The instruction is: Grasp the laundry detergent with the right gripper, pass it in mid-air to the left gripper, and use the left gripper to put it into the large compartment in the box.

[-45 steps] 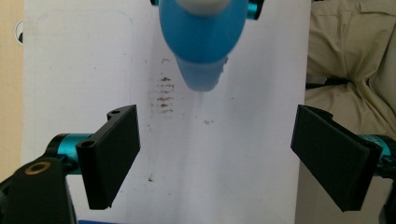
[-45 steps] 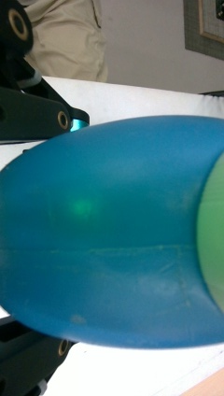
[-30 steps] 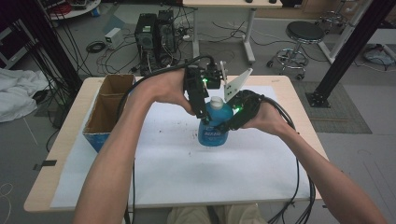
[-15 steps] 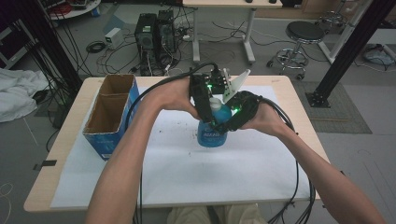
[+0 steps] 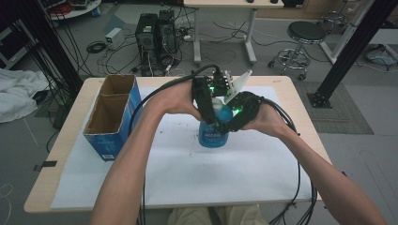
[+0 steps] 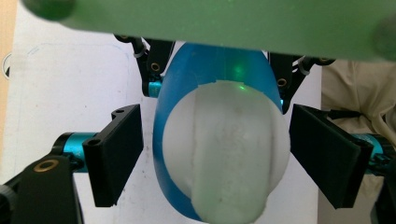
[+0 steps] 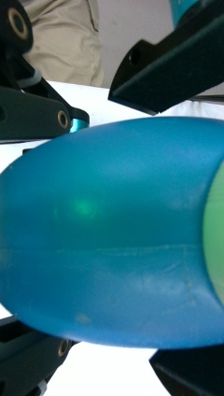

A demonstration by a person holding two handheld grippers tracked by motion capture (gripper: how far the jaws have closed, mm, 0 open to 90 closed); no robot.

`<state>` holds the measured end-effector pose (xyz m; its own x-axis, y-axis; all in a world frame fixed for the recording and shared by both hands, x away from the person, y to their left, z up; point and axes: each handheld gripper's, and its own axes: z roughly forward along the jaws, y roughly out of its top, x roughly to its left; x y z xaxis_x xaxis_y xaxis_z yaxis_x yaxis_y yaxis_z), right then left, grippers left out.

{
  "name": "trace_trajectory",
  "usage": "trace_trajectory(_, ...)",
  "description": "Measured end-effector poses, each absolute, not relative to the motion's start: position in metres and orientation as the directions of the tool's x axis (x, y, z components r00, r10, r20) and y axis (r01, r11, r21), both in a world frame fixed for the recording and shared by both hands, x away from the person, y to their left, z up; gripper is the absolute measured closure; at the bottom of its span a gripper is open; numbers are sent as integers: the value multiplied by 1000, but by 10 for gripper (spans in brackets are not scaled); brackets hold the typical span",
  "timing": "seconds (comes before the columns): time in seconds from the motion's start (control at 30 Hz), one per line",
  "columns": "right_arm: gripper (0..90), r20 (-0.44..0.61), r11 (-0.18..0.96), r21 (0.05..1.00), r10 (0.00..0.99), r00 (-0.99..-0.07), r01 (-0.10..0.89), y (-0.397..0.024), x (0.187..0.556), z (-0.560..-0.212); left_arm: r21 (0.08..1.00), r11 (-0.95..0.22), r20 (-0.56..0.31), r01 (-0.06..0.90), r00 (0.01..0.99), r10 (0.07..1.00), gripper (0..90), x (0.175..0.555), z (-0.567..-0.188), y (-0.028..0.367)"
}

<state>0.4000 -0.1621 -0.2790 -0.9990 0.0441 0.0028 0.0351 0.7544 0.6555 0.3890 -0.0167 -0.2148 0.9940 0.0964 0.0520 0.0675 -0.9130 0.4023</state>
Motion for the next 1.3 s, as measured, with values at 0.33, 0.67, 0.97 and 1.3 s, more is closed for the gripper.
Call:
trace_trajectory(0.33,462,-9,755,655,48,-999,31,-161,400,-280,419,-905,38,65,995,89,247,389,-218,-14)
trace_trajectory(0.67,462,-1,757,653,50,-999,38,-160,399,-280,431,-900,47,60,995,89,296,388,-218,-13)
trace_trajectory(0.97,462,-12,754,656,48,-999,29,-161,400,-280,434,-899,50,57,995,87,313,388,-219,-12)
trace_trajectory(1.3,461,-11,755,655,43,-999,25,-160,398,-281,441,-896,68,46,994,85,371,387,-220,-12)
